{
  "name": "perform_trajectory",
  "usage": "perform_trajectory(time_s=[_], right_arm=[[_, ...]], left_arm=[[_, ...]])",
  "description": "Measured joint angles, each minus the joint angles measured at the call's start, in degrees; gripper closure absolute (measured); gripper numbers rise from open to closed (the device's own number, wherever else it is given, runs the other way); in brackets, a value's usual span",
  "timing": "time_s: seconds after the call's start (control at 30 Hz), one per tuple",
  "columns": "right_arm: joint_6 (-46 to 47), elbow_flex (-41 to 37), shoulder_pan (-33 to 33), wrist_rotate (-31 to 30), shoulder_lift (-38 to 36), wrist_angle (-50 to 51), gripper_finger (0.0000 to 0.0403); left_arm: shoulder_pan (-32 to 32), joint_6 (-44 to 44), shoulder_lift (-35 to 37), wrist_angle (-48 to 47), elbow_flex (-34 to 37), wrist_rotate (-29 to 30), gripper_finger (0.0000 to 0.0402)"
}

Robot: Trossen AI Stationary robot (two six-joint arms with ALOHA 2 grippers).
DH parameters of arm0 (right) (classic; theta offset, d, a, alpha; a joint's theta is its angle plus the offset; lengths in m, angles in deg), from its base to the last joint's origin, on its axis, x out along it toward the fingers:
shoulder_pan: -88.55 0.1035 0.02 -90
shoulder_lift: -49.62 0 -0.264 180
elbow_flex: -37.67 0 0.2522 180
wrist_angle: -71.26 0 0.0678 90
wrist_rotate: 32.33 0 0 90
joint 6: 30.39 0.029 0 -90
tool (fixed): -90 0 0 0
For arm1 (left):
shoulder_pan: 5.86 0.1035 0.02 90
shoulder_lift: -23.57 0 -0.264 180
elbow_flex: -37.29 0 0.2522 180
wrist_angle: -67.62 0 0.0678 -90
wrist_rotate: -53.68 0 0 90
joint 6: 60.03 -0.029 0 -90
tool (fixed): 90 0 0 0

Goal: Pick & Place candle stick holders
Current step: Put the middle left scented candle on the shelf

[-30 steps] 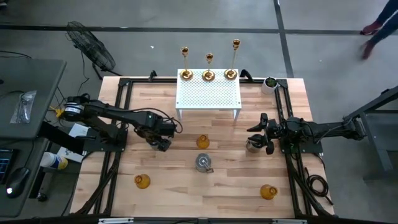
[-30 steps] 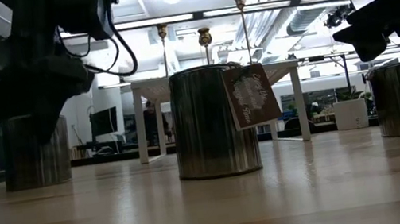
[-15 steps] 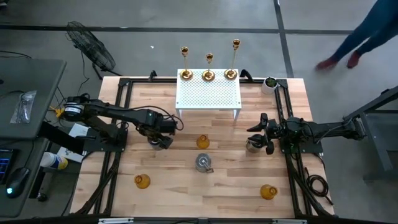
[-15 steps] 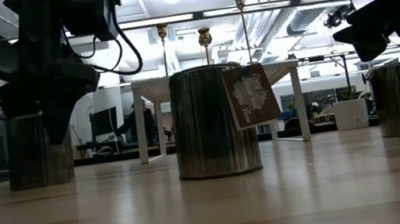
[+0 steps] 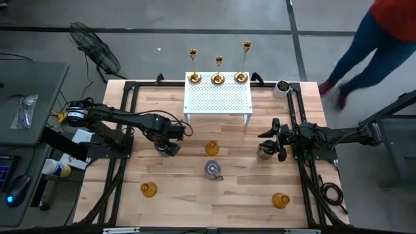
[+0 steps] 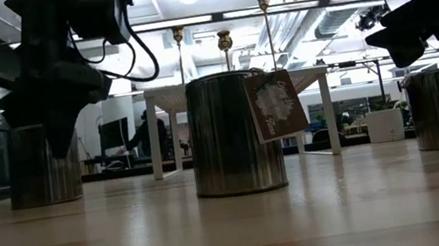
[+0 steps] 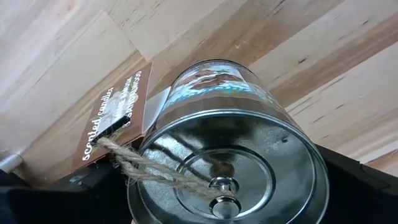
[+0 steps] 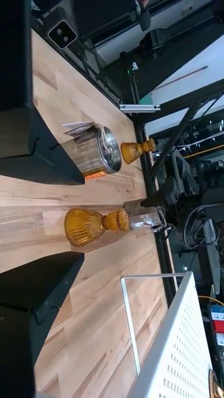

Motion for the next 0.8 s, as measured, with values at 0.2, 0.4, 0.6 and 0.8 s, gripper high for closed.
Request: perform_trajectory(time_s=[0.2, 0.4, 0.6, 0.8], right_arm=[[0.02, -0.01, 0.00, 0.00, 0.00, 0.00, 0.0224], [0.01, -0.01, -0.01, -0.01, 0.00, 0.00, 0.0224], [0.00, 0.00, 0.01, 0.00, 0.02, 0.00, 0.0224], [0.02, 0.00, 0.02, -0.02, 0.02, 0.00, 0.0224]], left_arm=[[1.27, 0.52, 0.00, 0.25, -0.02, -0.95, 0.0049], [5.06, 4.80, 0.02, 0.68, -0.07, -2.97, 0.0049], [8.62, 8.98, 0.02, 1.09, -0.07, -6.18, 0.0050], [10.22, 12.04, -0.07, 0.97, -0.82, -7.48, 0.0050]])
